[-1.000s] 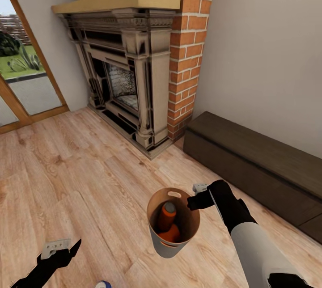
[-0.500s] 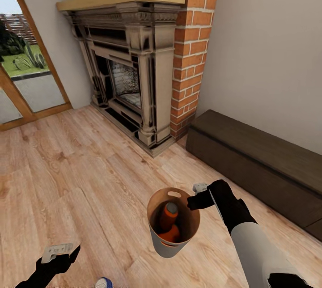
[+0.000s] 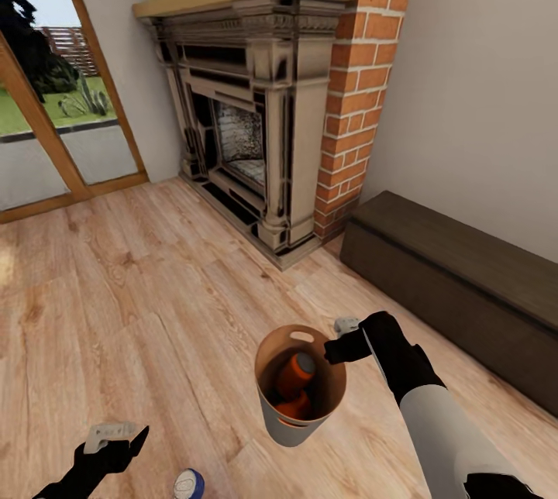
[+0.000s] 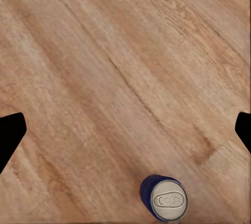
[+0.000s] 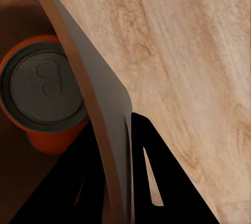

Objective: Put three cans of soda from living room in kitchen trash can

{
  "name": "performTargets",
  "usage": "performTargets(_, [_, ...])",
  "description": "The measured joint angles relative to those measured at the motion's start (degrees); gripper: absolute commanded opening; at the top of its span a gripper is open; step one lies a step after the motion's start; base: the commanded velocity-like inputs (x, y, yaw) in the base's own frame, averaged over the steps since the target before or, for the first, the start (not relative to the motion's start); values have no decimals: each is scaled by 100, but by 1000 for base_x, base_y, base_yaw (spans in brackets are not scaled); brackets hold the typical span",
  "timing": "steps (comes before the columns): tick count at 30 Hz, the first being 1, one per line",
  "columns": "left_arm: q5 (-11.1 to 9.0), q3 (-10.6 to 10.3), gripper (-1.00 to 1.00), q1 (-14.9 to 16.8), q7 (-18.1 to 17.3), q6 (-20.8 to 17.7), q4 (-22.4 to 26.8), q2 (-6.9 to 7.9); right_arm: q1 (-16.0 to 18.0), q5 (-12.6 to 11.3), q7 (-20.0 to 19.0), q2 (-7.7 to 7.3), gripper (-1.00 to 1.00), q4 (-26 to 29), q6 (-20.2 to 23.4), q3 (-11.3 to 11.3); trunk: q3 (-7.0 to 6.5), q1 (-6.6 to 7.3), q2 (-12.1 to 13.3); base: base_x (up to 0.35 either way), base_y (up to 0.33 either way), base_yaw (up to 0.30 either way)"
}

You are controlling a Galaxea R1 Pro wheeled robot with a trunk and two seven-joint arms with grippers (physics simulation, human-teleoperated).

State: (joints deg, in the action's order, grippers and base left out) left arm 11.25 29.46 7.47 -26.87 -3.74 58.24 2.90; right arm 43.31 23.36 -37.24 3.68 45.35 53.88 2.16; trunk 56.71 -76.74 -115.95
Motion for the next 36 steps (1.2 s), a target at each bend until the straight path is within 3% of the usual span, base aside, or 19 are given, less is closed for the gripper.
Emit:
performTargets(4, [-4, -361, 100, 6, 296, 4, -168, -4, 0, 24, 3, -4, -100, 0, -8, 5, 70, -88, -160, 0, 0, 22])
performTargets(11, [-7, -679, 100, 14, 531, 11, -279, -6, 0, 22, 6, -12, -100, 7, -8, 13, 194, -242, -441, 0, 0, -18])
performTargets(36, [4, -753, 100, 18, 574, -43, -311, -61, 0, 34, 13, -38, -100, 26, -11, 56, 547, -791, -1444, 0, 0, -207])
